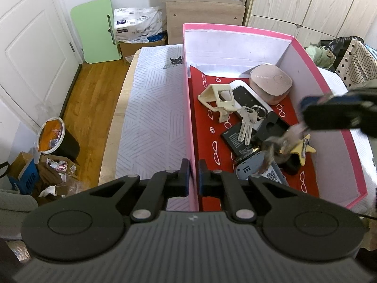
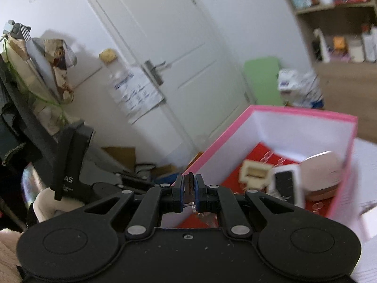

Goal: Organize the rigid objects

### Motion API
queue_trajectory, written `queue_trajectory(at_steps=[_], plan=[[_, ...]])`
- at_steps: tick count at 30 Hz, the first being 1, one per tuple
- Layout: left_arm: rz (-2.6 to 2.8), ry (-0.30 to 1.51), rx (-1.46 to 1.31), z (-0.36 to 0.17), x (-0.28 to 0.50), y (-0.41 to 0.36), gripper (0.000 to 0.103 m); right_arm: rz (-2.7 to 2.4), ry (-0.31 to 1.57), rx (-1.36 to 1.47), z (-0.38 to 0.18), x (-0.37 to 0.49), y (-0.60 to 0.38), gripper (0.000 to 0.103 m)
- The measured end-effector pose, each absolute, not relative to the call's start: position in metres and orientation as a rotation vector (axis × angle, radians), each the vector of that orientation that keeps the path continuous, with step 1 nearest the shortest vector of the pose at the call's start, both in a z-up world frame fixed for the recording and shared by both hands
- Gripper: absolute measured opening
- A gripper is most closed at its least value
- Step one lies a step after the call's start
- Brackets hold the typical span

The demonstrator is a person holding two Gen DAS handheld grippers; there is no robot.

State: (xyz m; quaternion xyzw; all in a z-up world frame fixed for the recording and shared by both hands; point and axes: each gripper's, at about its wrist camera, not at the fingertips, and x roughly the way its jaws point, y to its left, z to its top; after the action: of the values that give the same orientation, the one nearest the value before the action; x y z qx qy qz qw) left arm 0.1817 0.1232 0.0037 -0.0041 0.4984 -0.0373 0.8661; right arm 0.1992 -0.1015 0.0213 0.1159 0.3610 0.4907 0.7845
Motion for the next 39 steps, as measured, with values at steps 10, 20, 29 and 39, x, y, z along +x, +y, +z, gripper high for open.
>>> queue_trajectory(at_steps=[10, 20, 29, 39], plan=[[-0.088, 1.050, -0.034, 0.004, 0.184, 0.126, 0.007, 0.971, 0.859, 0.334, 0.009, 0.218, -0.092, 0.021], [-0.081, 1.047, -0.041, 0.004, 0.183, 0.126, 0.007, 0.719, 0.685, 0.265, 0.032, 0.204, -0.192, 0.027], [-0.074, 1.046, -0.031, 0.004, 0.183, 0.123, 0.008, 0.515, 0.738, 0.112, -0.008, 0.212, -0.244, 0.028], [-0.073, 1.048, -0.032, 0.005, 0.182, 0.122, 0.008, 0.498, 0.769, -0.156, -0.060, 0.225, -0.227, 0.064]])
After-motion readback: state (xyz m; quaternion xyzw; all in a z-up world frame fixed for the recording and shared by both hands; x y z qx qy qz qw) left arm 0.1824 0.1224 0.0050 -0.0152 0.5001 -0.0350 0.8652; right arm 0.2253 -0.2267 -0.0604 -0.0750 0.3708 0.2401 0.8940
